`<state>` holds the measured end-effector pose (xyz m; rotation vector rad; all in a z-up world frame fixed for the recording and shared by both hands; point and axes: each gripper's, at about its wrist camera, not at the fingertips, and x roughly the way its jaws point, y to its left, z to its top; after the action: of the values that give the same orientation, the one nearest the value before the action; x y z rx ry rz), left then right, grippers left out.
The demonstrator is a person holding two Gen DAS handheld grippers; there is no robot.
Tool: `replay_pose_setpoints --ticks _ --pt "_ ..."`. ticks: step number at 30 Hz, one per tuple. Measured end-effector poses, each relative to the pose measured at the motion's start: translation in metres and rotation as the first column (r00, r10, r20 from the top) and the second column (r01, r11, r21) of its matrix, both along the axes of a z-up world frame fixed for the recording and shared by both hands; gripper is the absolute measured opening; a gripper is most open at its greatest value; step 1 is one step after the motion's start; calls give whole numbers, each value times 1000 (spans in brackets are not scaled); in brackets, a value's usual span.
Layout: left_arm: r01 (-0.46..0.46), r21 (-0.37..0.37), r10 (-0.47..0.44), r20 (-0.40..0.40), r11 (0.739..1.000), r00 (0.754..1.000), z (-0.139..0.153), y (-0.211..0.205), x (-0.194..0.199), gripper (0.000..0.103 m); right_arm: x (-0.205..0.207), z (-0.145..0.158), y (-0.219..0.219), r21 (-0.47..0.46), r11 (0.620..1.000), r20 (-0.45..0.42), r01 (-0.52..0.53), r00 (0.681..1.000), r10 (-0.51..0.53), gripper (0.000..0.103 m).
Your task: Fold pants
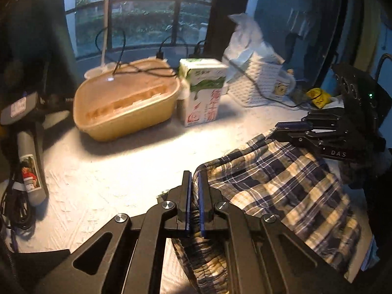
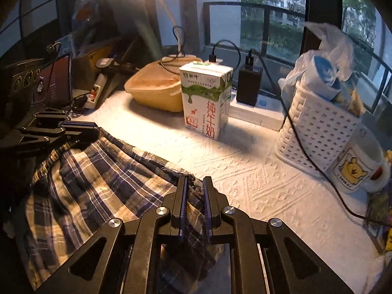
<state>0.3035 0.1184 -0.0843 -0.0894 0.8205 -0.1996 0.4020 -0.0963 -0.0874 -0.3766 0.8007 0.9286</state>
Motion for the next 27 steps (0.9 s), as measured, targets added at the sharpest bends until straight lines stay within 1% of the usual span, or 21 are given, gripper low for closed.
replay_pose_setpoints --ticks 5,9,11,13,14,15,16,17,19,22,25,27 --pt "6 27 -5 -36 1000 999 -16 -3 7 4 11 -15 7 -25 1000 -7 3 1000 -3 13" --pt "12 49 -8 -84 999 996 -27 -6 14 5 15 -31 14 -67 998 7 -4 1000 4 13" --pt "4 39 0 -101 999 995 -26 -4 16 9 17 -35 15 -77 997 14 0 1000 1 13" --pt "-3 8 4 -120 1000 993 -20 0 16 9 20 -32 12 -68 998 6 13 1000 -12 22" --pt "-5 -6 4 -125 1000 992 -16 2 16 12 21 -26 8 -62 998 14 33 999 -32 35" --pt "-10 -14 8 -121 1000 993 -12 3 14 17 21 -20 3 -54 997 25 54 998 -52 46" --pt "-17 -14 16 -107 1000 994 -5 5 10 30 21 -14 -1 -45 997 36 69 997 -68 51" --pt "-29 -8 28 -85 1000 996 3 7 5 40 20 -6 -6 -33 996 51 87 995 -86 58" --pt "-41 -14 40 -40 999 998 18 10 -7 44 15 8 -17 -24 991 93 133 987 -130 59" --pt "-39 -24 40 24 999 999 40 11 -29 49 1 26 -30 -5 989 124 150 981 -149 59" --pt "1 -45 1 42 999 999 47 1 -52 50 -22 41 -38 39 993 112 107 988 -111 59" --pt "53 -75 -52 22 996 998 42 -12 -63 50 -49 42 -29 45 999 81 30 996 -33 59"
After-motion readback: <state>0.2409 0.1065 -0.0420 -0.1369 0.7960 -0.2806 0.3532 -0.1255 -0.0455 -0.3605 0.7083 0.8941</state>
